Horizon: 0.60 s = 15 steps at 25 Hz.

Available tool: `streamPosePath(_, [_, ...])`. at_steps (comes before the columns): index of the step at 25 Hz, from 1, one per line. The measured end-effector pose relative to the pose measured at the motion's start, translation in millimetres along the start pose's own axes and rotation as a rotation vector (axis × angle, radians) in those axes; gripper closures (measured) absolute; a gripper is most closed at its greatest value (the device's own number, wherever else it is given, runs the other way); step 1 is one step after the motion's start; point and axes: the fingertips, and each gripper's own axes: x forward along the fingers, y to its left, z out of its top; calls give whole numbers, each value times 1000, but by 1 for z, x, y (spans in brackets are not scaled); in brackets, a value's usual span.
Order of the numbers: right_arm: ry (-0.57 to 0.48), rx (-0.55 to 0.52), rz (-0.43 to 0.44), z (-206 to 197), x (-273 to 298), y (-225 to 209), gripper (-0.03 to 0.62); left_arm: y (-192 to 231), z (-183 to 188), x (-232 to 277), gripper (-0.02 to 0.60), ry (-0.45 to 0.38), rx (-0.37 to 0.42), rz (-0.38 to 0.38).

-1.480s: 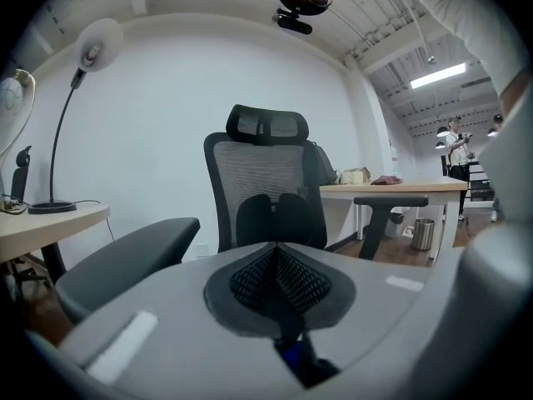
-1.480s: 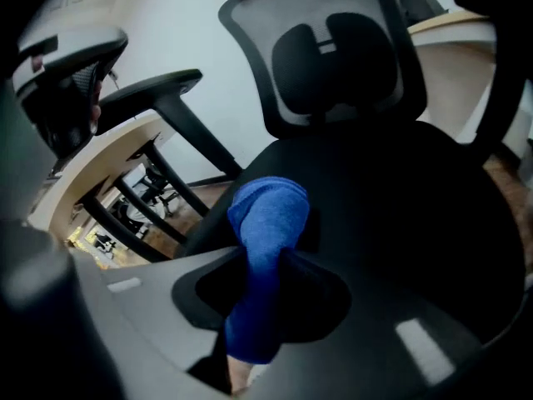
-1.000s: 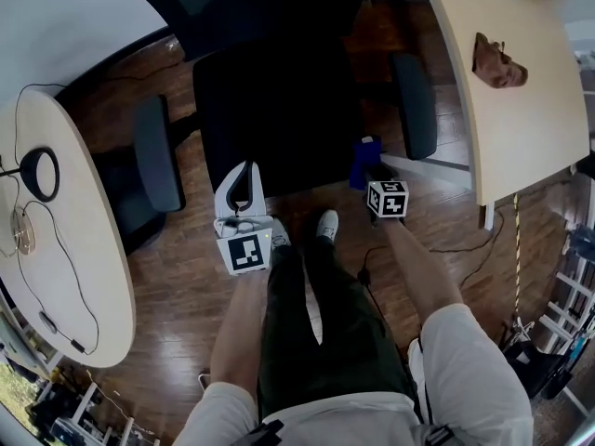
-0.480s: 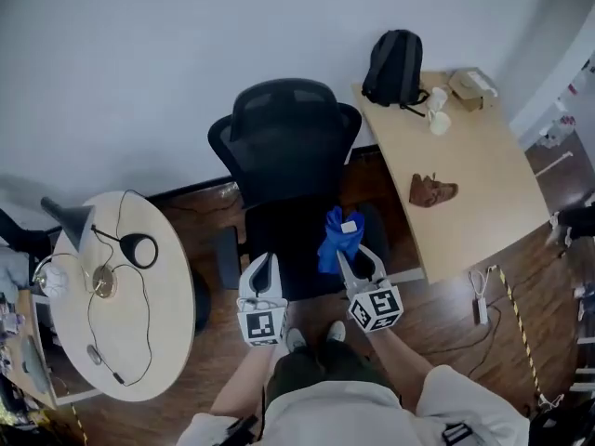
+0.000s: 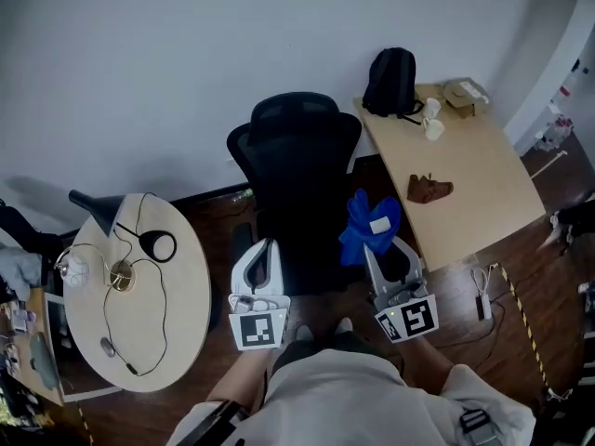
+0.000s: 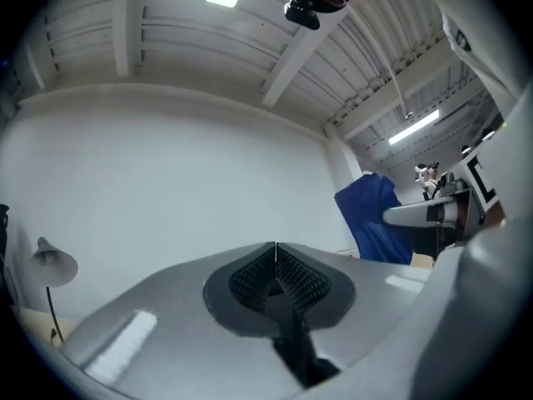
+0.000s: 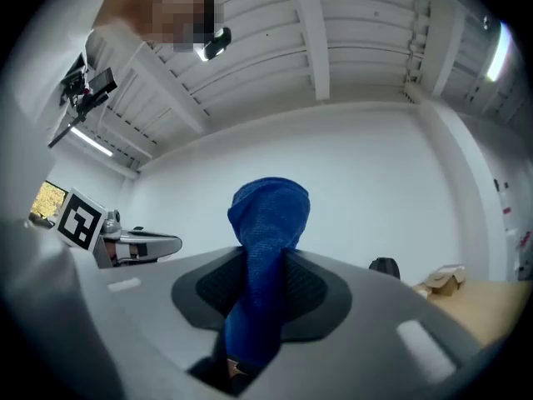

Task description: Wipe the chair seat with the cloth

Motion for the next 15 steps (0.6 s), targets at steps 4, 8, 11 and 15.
streamPosePath(4, [4,-4,-49,-10,-33,-3,482,-19,-17,-22,528,42,28,-61])
streamPosePath(8, [-9,-21,-90,-1,-52,-4,482,-16,-21,-40,528,40,46,-49])
streamPosePath(11, [-18,-20,-81,22,-79,5,482,-26,-6,-72,528,21,59,-27])
streamPosePath(15, [-48,-10,-45,56,-135,30,482,-59,20,-128,529,-3,53,21])
